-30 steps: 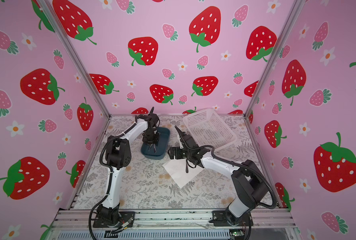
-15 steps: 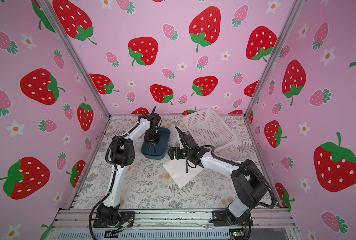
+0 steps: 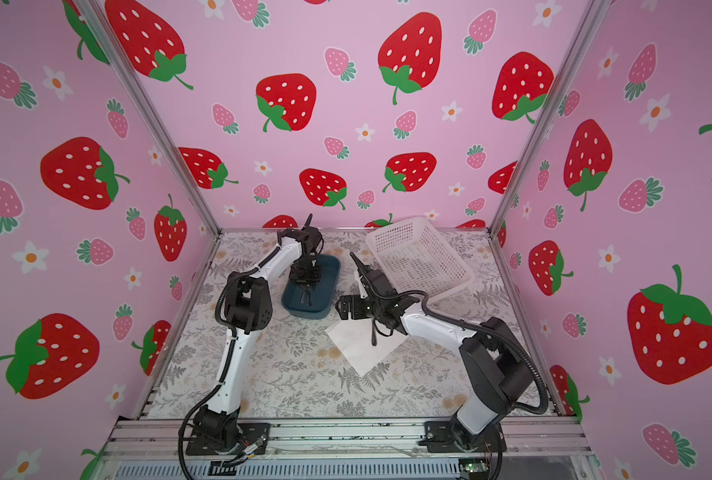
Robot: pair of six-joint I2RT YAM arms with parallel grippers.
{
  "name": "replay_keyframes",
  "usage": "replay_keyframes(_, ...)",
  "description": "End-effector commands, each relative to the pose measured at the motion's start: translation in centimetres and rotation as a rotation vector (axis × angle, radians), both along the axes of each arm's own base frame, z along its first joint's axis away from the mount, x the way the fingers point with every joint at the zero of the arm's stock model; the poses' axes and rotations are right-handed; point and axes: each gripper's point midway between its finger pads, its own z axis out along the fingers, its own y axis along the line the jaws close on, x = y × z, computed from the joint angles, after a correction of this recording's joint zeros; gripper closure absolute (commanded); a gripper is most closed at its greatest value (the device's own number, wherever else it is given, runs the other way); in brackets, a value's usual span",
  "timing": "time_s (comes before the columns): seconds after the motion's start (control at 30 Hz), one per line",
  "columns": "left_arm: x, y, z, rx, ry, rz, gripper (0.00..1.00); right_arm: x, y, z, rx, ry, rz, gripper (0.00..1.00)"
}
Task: Place the utensils on the paper napkin and roll it up
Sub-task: 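Lower the left gripper and close it on the fork handle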
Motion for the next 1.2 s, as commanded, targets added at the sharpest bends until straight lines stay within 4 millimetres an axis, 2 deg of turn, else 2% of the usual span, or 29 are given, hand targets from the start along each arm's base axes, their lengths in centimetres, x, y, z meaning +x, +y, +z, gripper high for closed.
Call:
replay_keyframes(0.0,-0.8,0.2,0.4,0.0,0.035,-0.001,0.74,-0.1,-0.4,-0.6,-0.007,0.015,-0.008,0.0)
replay_keyframes(0.13,-1.0,-0.1,1.4,-0.021,0.029,-0.003,0.82,-0.2,-0.6,-0.5,-0.009,0.014,-0.013,0.0)
replay_keyframes(0.3,-1.8,-0.8,2.3,-0.042,0.034,-0.008,0.85,-0.2,-0.9,-0.7,-0.011,0.022,-0.029,0.0)
replay_keyframes(0.53,-3.1,-2.2,2.6,-0.058,0.055,-0.02,0.85,-0.3,-1.2,-0.8,-0.013,0.029,-0.046,0.0)
replay_keyframes(0.63,-3.2,-2.7,2.7,-0.066,0.056,-0.023,0.82,-0.4,-1.3,-0.9,-0.014,0.031,-0.046,0.0)
replay_keyframes(0.8,-2.1,-2.5,3.7,-0.055,-0.003,-0.016,0.69,-0.3,-1.5,-0.9,-0.019,0.027,-0.049,0.0)
replay_keyframes(0.9,-1.2,-2.4,4.1,-0.064,-0.024,-0.016,0.66,-0.3,-1.4,-0.9,-0.018,0.025,-0.047,0.0)
replay_keyframes(1.03,0.1,-1.9,3.6,-0.066,-0.041,-0.006,0.64,-0.2,-1.5,-0.9,-0.021,0.026,-0.05,0.0)
replay_keyframes(1.17,0.4,-1.6,2.4,-0.083,-0.012,-0.002,0.66,-0.2,-1.5,-1.0,-0.022,0.028,-0.056,0.0)
